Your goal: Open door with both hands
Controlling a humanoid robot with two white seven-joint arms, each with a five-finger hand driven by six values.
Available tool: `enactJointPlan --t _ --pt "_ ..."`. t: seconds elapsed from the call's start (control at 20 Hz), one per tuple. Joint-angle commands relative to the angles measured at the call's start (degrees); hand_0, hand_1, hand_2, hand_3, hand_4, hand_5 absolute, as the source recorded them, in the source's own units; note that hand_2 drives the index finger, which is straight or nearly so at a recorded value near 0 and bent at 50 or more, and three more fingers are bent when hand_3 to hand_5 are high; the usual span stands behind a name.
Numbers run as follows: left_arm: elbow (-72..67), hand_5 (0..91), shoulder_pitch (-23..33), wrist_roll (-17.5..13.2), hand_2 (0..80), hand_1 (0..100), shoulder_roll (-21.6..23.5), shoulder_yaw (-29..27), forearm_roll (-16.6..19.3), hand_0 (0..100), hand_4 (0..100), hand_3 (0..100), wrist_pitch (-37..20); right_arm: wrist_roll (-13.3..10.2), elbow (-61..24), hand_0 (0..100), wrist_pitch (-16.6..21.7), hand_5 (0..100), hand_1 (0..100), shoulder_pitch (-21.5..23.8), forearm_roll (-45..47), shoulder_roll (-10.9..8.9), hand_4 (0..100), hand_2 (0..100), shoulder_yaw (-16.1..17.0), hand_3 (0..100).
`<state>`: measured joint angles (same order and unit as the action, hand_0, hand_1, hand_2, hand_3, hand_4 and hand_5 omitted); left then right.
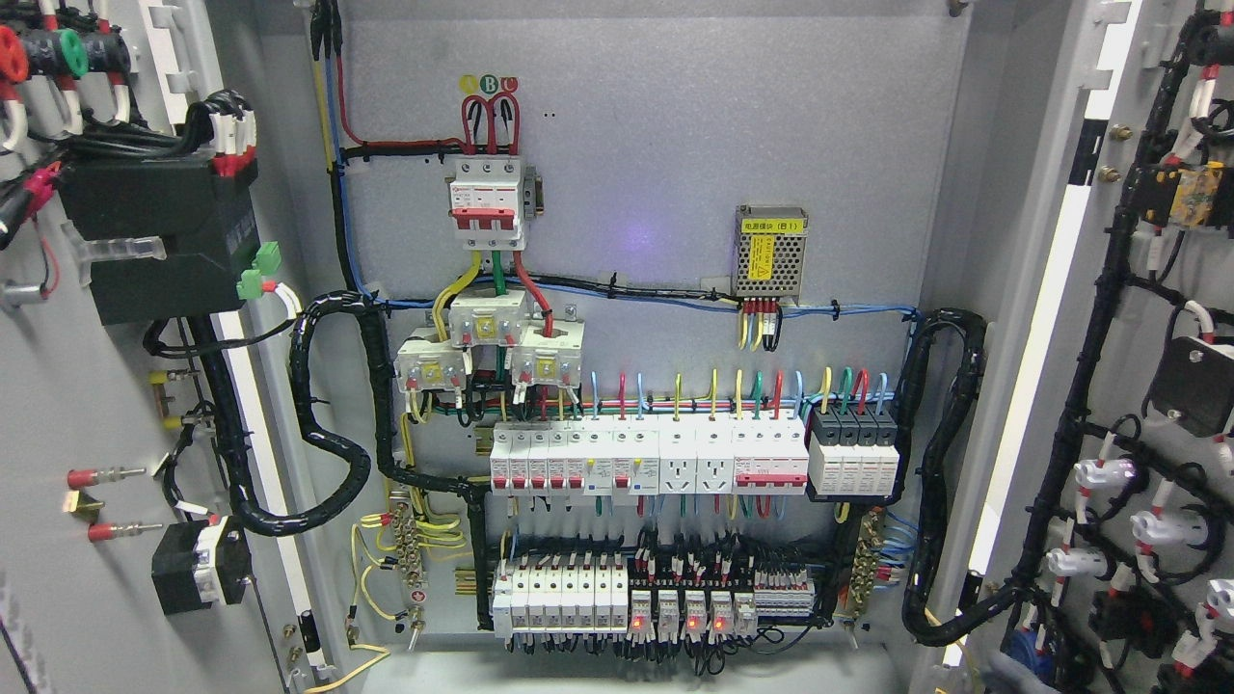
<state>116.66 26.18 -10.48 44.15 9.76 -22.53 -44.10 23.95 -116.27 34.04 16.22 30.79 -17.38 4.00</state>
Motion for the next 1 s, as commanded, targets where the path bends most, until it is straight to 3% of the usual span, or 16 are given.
enactJointPlan --t 0.0,0.15,0.35,0.95 --pt "1.8 0.0 -3.3 0.0 0.0 0 2.5 -0.4 -1.7 0 0 0 -6.5 0.0 -0.3 0 -0.3 0 0 -1.0 0.3 -0.72 0 0 5.4 0" --pt "1.8 0.0 -3.3 0.0 0.0 0 2.6 -0.4 -1.8 0 0 0 -6.9 0.0 -0.3 0 -0.4 0 0 -0.9 2.2 -0.72 0 0 6.5 0" --pt "1.8 0.0 -3.2 0.1 0.0 0 2.7 -0.4 -3.1 0 0 0 -7.1 0.0 0.2 0 -0.5 0 0 -0.7 3.7 -2.74 0 0 8.1 0" --pt "1.6 0.0 -2.4 0.5 0.0 0 3.0 -1.8 -9.4 0 0 0 -6.3 0.1 1.9 0 -0.5 0 0 0.8 7.3 -3.01 0 0 9.0 0"
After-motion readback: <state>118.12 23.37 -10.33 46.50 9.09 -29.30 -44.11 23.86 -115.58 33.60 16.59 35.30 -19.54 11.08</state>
